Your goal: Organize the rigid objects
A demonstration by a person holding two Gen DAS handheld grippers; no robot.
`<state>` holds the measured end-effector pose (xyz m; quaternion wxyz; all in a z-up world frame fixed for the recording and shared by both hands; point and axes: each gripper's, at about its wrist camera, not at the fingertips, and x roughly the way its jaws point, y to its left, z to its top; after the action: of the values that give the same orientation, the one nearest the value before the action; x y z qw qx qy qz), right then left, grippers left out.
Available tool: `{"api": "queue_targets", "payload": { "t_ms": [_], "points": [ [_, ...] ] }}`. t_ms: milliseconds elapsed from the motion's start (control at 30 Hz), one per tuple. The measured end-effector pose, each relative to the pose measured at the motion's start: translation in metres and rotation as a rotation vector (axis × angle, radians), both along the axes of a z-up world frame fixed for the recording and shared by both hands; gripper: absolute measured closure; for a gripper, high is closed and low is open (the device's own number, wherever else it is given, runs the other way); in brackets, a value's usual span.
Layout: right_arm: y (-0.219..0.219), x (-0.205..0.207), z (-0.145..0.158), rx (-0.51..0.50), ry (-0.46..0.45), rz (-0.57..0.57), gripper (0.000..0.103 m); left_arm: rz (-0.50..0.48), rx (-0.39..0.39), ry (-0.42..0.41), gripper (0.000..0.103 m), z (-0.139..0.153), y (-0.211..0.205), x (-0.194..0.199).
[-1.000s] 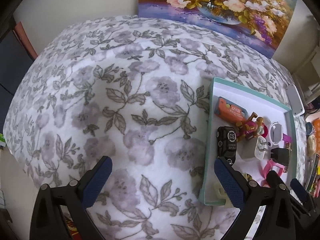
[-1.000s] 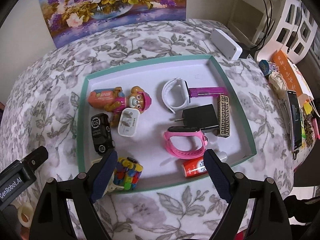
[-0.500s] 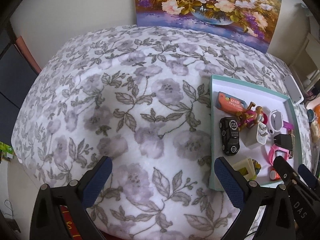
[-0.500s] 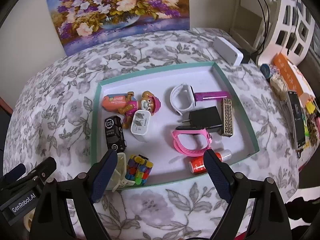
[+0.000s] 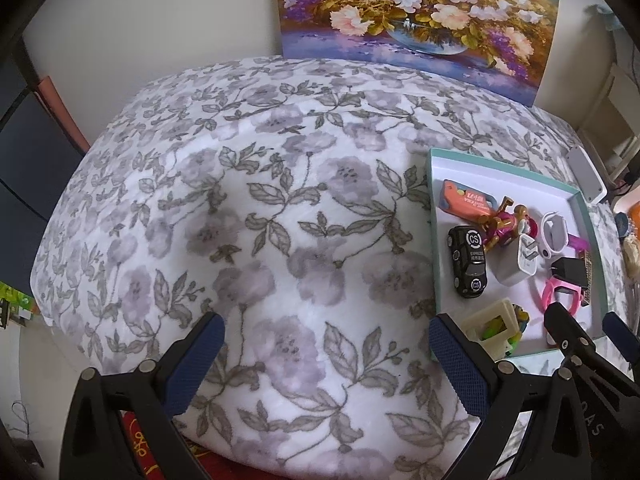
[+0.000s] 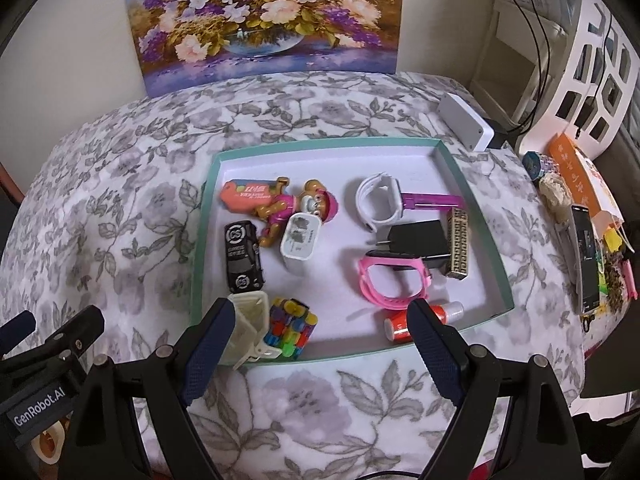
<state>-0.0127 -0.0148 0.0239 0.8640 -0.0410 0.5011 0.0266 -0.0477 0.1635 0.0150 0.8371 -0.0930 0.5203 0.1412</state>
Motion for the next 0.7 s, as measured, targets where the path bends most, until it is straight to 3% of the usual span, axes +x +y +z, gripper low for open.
{"api": "queue_targets", "payload": {
  "t_ms": [700],
  "points": [
    [0.010, 0.001, -0.003, 0.025, 0.019, 0.025, 0.015, 0.035, 0.004, 0.006, 0.000, 0.001, 0.017, -0.004]
  ]
}}
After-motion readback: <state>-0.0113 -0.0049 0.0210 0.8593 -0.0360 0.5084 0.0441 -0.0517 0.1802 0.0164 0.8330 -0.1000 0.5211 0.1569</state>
